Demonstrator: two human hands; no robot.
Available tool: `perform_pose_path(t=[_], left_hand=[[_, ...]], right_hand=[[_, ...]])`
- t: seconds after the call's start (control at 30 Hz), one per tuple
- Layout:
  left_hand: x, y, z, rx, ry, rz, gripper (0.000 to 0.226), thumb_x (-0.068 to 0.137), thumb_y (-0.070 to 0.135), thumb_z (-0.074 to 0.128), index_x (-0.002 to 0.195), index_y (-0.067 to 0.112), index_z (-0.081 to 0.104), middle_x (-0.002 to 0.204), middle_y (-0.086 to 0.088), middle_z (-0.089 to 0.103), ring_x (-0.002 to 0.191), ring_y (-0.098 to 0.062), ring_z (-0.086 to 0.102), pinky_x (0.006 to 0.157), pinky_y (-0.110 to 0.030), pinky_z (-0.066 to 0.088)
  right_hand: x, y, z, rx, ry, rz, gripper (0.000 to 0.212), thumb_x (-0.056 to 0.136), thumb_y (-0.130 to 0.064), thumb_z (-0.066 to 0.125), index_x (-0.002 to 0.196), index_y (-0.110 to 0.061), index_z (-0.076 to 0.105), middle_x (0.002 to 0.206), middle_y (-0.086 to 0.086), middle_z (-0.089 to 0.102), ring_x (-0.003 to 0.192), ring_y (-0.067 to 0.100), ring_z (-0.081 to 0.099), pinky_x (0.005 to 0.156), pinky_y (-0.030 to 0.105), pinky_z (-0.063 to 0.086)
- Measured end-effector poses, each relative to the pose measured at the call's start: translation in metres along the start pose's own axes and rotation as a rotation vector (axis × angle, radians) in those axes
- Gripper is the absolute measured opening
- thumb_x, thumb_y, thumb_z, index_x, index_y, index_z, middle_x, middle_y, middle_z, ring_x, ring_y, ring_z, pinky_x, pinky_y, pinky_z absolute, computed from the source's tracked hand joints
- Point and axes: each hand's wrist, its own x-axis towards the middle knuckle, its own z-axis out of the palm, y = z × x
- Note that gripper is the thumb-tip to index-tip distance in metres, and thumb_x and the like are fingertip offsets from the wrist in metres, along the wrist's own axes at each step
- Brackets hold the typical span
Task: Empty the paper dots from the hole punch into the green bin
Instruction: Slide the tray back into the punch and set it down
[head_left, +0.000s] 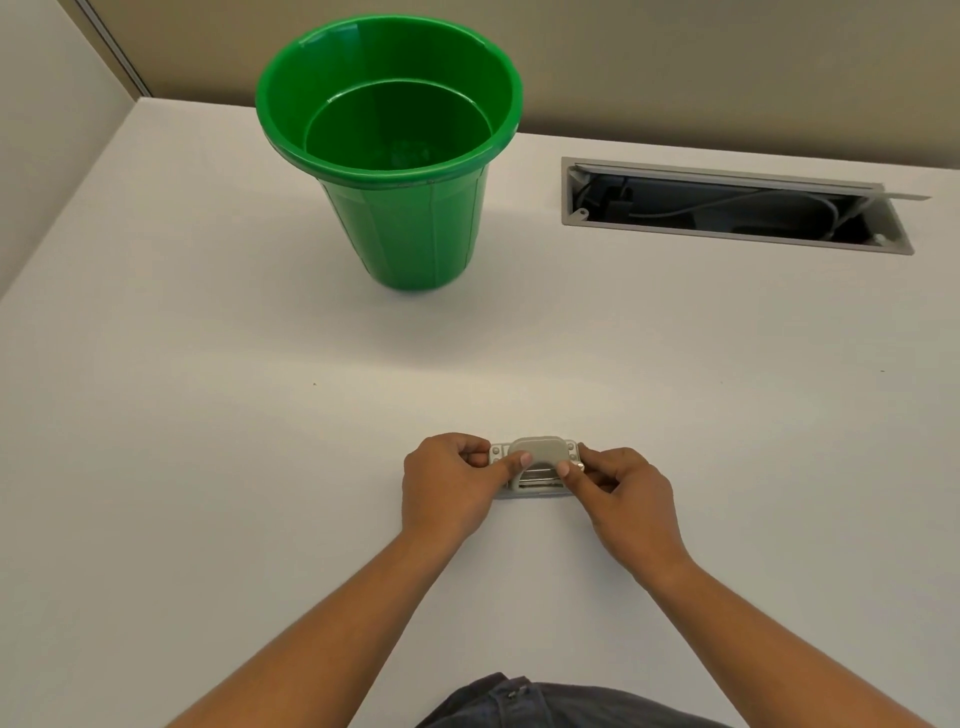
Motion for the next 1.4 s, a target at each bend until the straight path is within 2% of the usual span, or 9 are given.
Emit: perform_pose_path(t=[0.4,0.57,0.63,0.67,0.77,0.93,1.03,1.23,1.4], left_hand=[[-0.003,-0.009,0.006,-0.039,0.053,0.088,0.053,0.058,0.061,0.082,0.091,0.021,0.075,0.076,0.013,0.071,0.073,-0.005,0.069,0.071,-0.027,0.058],[-0.005,-0.013,0.006,-0.047,0.017,0.144,0.045,0.065,0.058,0.080,0.090,0.021,0.070,0.080,0.008,0.069,0.074,-0.009,0.066,0.069,-0.024,0.055],[-0.008,-0.017,0.004,-0.048,0.014,0.188,0.037,0.073,0.056,0.074,0.088,0.024,0.067,0.082,0.007,0.068,0.075,-0.009,0.064,0.067,-0.017,0.052],[-0.010,-0.021,0.003,-0.057,0.019,0.217,0.032,0.078,0.054,0.071,0.088,0.024,0.067,0.083,0.006,0.067,0.076,-0.008,0.064,0.066,-0.012,0.048],[-0.019,-0.035,0.001,-0.061,0.047,0.348,0.022,0.086,0.041,0.068,0.093,0.019,0.067,0.085,0.005,0.064,0.076,-0.005,0.061,0.065,-0.012,0.045],[-0.029,-0.051,0.002,0.076,0.031,0.524,0.036,0.080,0.046,0.069,0.107,0.022,0.066,0.090,0.008,0.057,0.081,-0.005,0.057,0.073,-0.015,0.047],[-0.026,-0.050,0.003,0.089,0.047,0.540,0.034,0.081,0.033,0.072,0.111,0.016,0.067,0.089,0.003,0.057,0.078,-0.010,0.057,0.073,-0.023,0.050],[-0.027,-0.049,0.005,0.122,0.086,0.575,0.030,0.085,0.027,0.070,0.113,0.014,0.067,0.086,0.004,0.053,0.074,-0.010,0.053,0.070,-0.015,0.043],[-0.028,-0.049,0.005,0.129,0.089,0.578,0.035,0.085,0.029,0.070,0.117,0.015,0.066,0.087,0.005,0.052,0.077,-0.011,0.054,0.072,-0.018,0.044]], right_hand=[[-0.003,0.007,0.006,0.021,0.069,-0.060,0.022,0.079,-0.034,0.080,0.092,-0.016,0.077,0.086,-0.002,0.071,0.076,-0.010,0.064,0.063,0.000,0.044],[-0.003,0.006,0.004,0.018,0.061,-0.085,0.009,0.080,-0.038,0.078,0.083,-0.033,0.071,0.085,-0.005,0.071,0.074,-0.003,0.066,0.062,0.003,0.046],[-0.006,0.008,0.006,0.002,0.079,-0.128,0.011,0.087,-0.040,0.070,0.088,-0.029,0.073,0.085,-0.003,0.069,0.076,0.003,0.065,0.063,0.003,0.043],[-0.008,0.011,0.006,-0.015,0.089,-0.161,0.021,0.093,-0.041,0.061,0.095,-0.025,0.075,0.086,-0.003,0.069,0.079,0.008,0.065,0.066,0.003,0.041],[-0.017,0.015,0.005,-0.047,0.104,-0.268,0.042,0.098,-0.042,0.042,0.118,-0.018,0.070,0.097,-0.003,0.069,0.093,0.010,0.062,0.077,-0.001,0.037],[-0.020,0.021,0.008,-0.067,0.061,-0.307,0.030,0.097,-0.026,0.059,0.125,-0.021,0.067,0.091,-0.003,0.062,0.088,-0.003,0.060,0.070,0.003,0.043],[-0.018,0.024,0.009,-0.020,0.057,-0.267,0.031,0.092,-0.026,0.068,0.121,-0.017,0.070,0.093,-0.006,0.064,0.087,-0.007,0.062,0.072,0.003,0.046],[-0.018,0.024,0.010,-0.026,0.074,-0.253,0.030,0.089,-0.028,0.071,0.116,-0.017,0.072,0.093,-0.008,0.065,0.084,-0.006,0.064,0.074,0.011,0.052],[-0.017,0.024,0.010,-0.062,0.080,-0.294,0.031,0.091,-0.022,0.069,0.122,-0.017,0.069,0.094,-0.002,0.063,0.086,-0.004,0.063,0.074,0.002,0.045]])
